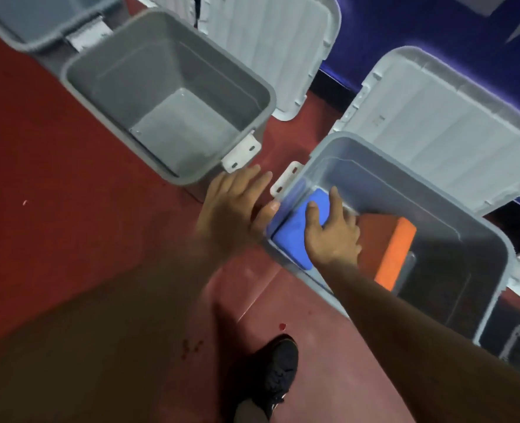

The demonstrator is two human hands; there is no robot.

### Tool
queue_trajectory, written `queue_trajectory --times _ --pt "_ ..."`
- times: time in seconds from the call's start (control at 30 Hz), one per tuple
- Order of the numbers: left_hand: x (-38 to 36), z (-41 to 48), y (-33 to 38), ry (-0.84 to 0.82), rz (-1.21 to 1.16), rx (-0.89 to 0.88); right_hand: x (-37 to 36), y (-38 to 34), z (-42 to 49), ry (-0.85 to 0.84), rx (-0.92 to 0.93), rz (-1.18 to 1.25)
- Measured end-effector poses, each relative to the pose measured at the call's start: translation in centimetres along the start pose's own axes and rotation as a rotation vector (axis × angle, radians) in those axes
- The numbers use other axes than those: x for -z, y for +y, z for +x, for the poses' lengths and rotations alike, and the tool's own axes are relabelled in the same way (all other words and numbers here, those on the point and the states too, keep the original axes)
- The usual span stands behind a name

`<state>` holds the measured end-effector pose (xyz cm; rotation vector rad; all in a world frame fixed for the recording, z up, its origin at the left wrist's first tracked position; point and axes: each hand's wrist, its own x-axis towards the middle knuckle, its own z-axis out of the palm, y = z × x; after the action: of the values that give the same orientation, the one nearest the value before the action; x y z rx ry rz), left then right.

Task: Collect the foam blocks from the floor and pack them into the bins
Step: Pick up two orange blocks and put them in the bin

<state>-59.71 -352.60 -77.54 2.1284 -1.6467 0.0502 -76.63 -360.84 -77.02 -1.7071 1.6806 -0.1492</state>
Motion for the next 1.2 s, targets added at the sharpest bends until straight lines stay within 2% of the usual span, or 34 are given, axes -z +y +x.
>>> queue_trajectory --times 0.1,0.27,0.5,0.67,0.77,0.93,1.2 --pt "5.6 -5.7 -2.4 0.012 0.042 0.074 -2.3 -3.3 -5.8 -0.005 0.146 -0.040" --pt "17.0 -18.9 -7.6 -0.062 0.082 0.399 -9.9 -8.9 -19.6 -0.093 0.374 -0.098" --pt "31.4 -44.9 -16.6 -0.020 0.151 0.785 -24.1 -14.4 -43.9 -0.274 0.692 -0.198" --pt "39.5 -63.0 -19.3 0.050 0.157 1.043 -33.3 -15.7 -60.1 -0.318 1.046 -0.336" --pt "43.3 -74.0 -20.6 0.090 0.176 1.196 -39.0 -16.2 -69.7 -0.439 1.172 -0.465" --pt "48.1 -90.9 -23.1 0.131 0.198 1.438 -49.0 -15.5 -85.0 -0.553 1.430 -0.493" --pt "53.7 -114.3 -32.8 0.191 0.164 1.701 -67.9 -14.6 -106.4 -0.786 1.645 -0.694"
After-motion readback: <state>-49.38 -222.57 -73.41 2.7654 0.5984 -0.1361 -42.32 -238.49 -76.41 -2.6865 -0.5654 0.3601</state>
